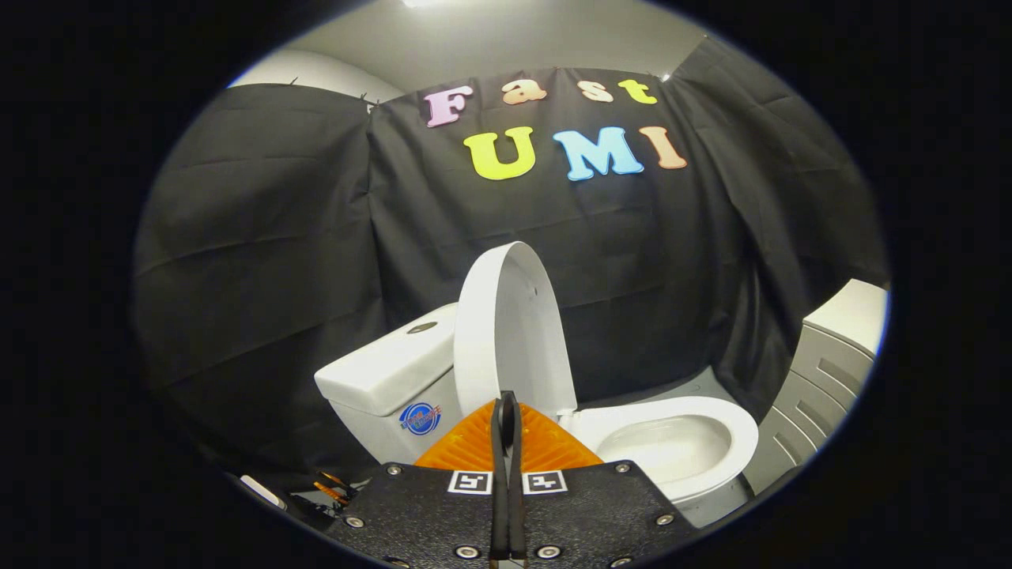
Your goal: Open the toilet lid.
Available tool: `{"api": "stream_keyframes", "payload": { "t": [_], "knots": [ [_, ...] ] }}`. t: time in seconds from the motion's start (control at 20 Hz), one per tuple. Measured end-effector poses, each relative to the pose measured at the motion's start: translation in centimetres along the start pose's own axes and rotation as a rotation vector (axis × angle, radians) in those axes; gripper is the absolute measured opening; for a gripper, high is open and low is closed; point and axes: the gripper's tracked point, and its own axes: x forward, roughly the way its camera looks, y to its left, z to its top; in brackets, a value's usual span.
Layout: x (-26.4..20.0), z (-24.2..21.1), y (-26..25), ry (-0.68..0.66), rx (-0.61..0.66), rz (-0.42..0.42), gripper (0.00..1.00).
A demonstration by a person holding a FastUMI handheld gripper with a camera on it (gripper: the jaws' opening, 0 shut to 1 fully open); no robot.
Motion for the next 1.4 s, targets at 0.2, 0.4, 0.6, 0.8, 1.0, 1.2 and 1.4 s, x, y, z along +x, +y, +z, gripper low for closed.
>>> {"api": "stream_keyframes", "payload": {
  "t": [0.2,0.4,0.6,0.8,1.0,1.2,1.4],
  "knots": [
    [0.3,-0.1,0.8,-0.004,-0.021,0.001,0.0],
    [0.5,-0.3,1.7,-0.012,-0.04,0.001,0.0],
    [1.0,-0.3,2.7,-0.022,-0.09,-0.006,0.0],
    [1.0,-0.5,3.2,-0.031,-0.111,-0.039,0.0],
    [1.1,-0.5,3.8,-0.049,-0.137,-0.069,0.0],
    [1.4,-0.7,4.7,-0.058,-0.188,-0.08,0.0],
    [1.4,-1.0,5.2,-0.058,-0.233,-0.095,0.0]
  ]
}}
